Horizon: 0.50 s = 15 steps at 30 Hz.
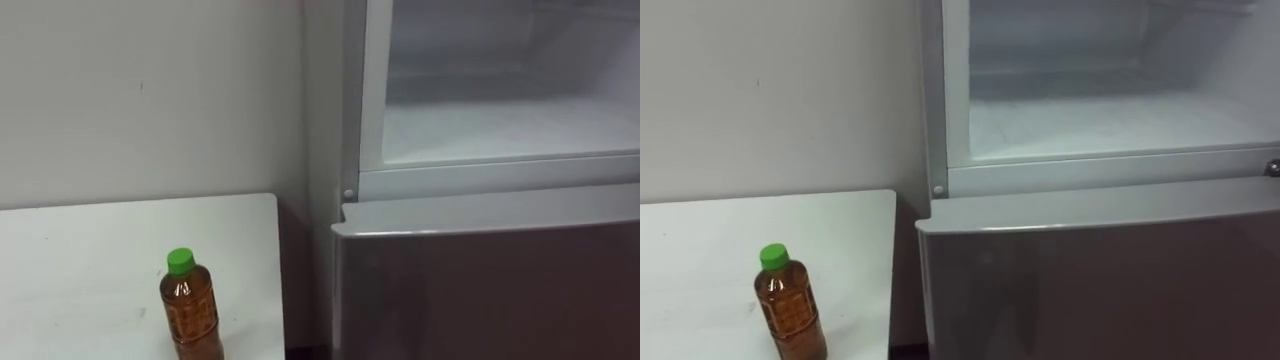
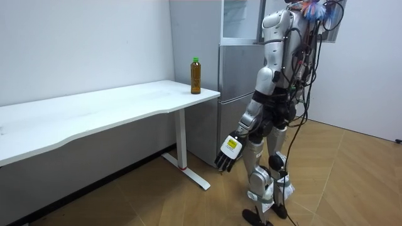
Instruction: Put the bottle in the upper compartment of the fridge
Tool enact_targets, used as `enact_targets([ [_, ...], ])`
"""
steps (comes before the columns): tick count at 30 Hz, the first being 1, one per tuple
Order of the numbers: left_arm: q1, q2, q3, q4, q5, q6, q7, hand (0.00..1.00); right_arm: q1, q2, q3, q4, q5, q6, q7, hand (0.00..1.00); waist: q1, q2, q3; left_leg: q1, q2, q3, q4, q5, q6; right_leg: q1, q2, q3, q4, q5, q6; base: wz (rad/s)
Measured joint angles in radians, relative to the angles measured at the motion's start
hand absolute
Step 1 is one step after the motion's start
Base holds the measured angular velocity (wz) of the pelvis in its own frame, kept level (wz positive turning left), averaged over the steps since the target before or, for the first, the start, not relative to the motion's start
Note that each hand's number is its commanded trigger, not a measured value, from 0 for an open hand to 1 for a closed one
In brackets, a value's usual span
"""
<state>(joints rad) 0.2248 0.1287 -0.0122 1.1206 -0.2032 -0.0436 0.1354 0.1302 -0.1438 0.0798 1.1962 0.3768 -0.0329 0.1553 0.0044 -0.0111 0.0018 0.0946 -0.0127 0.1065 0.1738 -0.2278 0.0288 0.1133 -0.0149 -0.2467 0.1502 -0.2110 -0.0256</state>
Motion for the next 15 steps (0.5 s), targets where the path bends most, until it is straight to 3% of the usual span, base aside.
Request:
enact_targets([
  [11, 0.003, 0.001, 0.029, 0.003, -0.001, -0.019, -0.038, 0.0, 0.006, 0.003, 0.007, -0.127, -0.122, -0.002, 0.0, 0.0, 0.007, -0.005, -0.0021, -0.014, 0.001, 0.004, 0.016, 0.0, 0.0, -0.01, -0.001, -0.001, 0.006, 0.001, -0.001, 0.02],
  [15, -0.002, 0.001, 0.041, 0.003, -0.001, -0.04, -0.059, 0.0, 0.04, 0.003, 0.007, -0.353, -0.188, -0.001, 0.002, 0.0, 0.023, -0.012, -0.0057, -0.016, 0.002, 0.007, 0.018, 0.0, 0.0, -0.019, -0.001, 0.005, 0.009, 0.001, -0.001, -0.04],
])
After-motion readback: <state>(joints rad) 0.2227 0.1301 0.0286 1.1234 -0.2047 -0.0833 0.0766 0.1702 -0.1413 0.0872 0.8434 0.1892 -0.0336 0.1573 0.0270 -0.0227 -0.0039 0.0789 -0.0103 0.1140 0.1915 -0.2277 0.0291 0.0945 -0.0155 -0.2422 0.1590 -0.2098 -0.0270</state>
